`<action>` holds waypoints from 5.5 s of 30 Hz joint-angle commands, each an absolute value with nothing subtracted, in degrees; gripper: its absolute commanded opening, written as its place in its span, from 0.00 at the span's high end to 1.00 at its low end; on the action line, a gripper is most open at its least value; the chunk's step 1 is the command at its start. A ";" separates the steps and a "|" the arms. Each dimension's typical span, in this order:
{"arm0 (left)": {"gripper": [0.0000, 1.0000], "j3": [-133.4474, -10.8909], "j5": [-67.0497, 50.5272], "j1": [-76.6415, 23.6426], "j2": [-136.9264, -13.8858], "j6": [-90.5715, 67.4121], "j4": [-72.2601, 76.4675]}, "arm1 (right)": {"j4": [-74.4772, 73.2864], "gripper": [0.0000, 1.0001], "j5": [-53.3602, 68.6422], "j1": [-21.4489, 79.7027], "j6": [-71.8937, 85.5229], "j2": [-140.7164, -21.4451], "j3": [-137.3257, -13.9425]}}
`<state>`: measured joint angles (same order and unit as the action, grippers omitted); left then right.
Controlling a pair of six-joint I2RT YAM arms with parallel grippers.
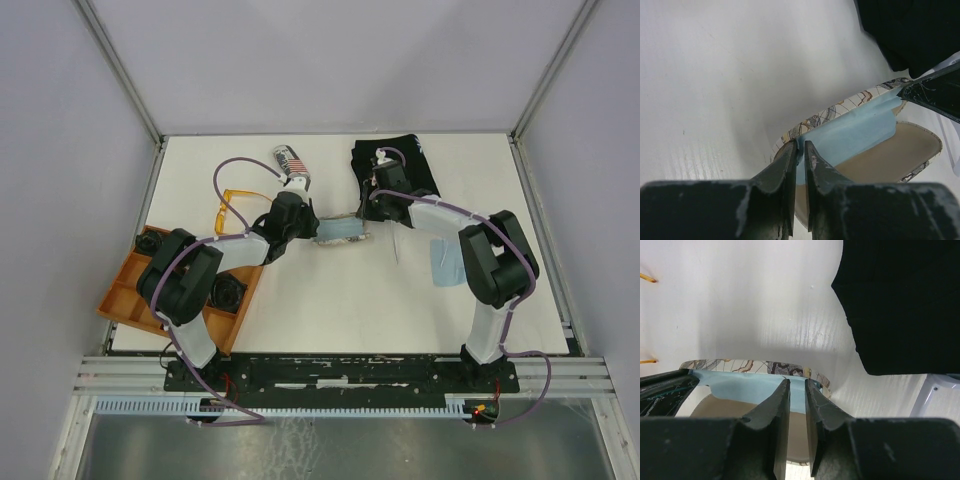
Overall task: Organize the sunglasses
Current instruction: Place the glasses cleaning cloth in the sunglasses case, then adjust the sunglasses case at the center of the board, then pick up the sunglasses from the center of the board.
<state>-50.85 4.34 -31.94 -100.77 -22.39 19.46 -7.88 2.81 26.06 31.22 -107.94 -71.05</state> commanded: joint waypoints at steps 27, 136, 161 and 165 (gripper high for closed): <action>0.65 -49.31 9.89 -31.56 -88.74 -24.39 16.78 | -12.67 0.72 4.12 25.41 23.05 -107.80 -80.17; 0.60 -37.50 12.27 -31.55 -55.70 -31.85 -10.87 | -28.58 0.78 -11.95 28.78 24.34 -73.42 -57.05; 0.59 -38.01 6.67 -31.66 -57.08 -31.29 -10.30 | -21.67 0.52 -7.36 25.43 22.02 -92.63 -62.52; 0.58 -37.54 6.77 -31.66 -56.54 -31.45 -10.54 | -21.68 0.52 -8.26 24.60 20.52 -97.65 -65.80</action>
